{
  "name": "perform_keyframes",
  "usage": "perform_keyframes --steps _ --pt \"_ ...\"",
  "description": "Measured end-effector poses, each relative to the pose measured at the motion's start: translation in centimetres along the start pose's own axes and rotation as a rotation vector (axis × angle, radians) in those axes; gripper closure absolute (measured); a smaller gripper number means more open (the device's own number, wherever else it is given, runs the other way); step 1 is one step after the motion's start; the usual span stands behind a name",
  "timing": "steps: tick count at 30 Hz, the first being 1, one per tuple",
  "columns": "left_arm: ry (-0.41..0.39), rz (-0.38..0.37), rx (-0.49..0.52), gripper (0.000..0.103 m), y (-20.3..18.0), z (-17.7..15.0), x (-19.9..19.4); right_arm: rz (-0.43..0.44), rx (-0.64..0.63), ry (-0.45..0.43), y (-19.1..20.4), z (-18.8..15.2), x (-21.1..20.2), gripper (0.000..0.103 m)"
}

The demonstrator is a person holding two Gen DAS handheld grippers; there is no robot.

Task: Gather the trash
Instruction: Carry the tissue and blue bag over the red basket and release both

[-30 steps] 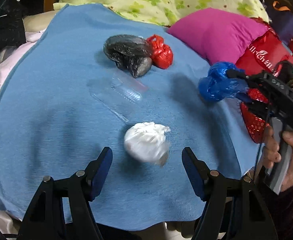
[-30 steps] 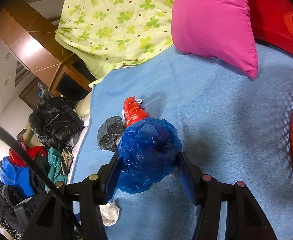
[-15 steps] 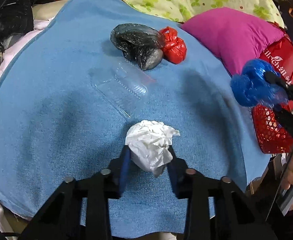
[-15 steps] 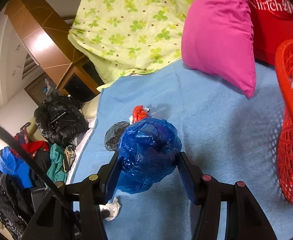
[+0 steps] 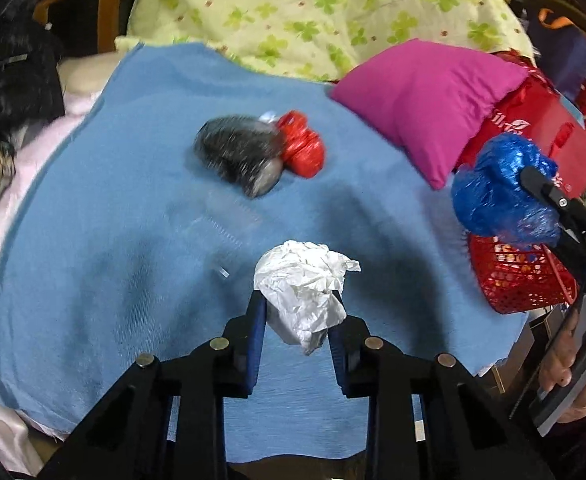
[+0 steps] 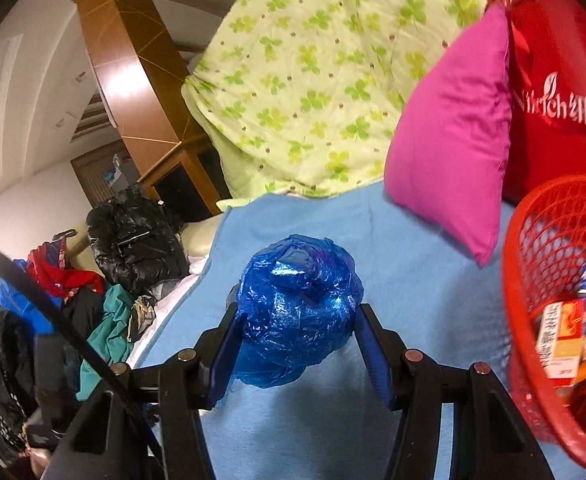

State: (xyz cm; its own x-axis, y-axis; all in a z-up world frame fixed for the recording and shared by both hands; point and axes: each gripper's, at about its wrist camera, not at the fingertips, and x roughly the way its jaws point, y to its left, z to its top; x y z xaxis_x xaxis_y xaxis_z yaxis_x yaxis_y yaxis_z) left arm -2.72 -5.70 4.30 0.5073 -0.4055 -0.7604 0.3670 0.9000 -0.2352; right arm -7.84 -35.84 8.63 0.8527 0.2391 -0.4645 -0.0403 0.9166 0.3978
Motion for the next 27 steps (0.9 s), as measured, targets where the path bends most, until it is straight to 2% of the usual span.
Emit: perform_keyframes --steps 12,27 --pt "-0.065 -0.016 0.114 0.072 -6.0 2.0 -2.7 -0.044 -0.033 -0.129 -1.2 0.5 -5.4 0.044" --pt "-0.132 -0.108 0.242 0.072 -14.2 5.2 -4.5 -0.101 0.065 -0.276 -5.6 1.7 -11.1 0.044"
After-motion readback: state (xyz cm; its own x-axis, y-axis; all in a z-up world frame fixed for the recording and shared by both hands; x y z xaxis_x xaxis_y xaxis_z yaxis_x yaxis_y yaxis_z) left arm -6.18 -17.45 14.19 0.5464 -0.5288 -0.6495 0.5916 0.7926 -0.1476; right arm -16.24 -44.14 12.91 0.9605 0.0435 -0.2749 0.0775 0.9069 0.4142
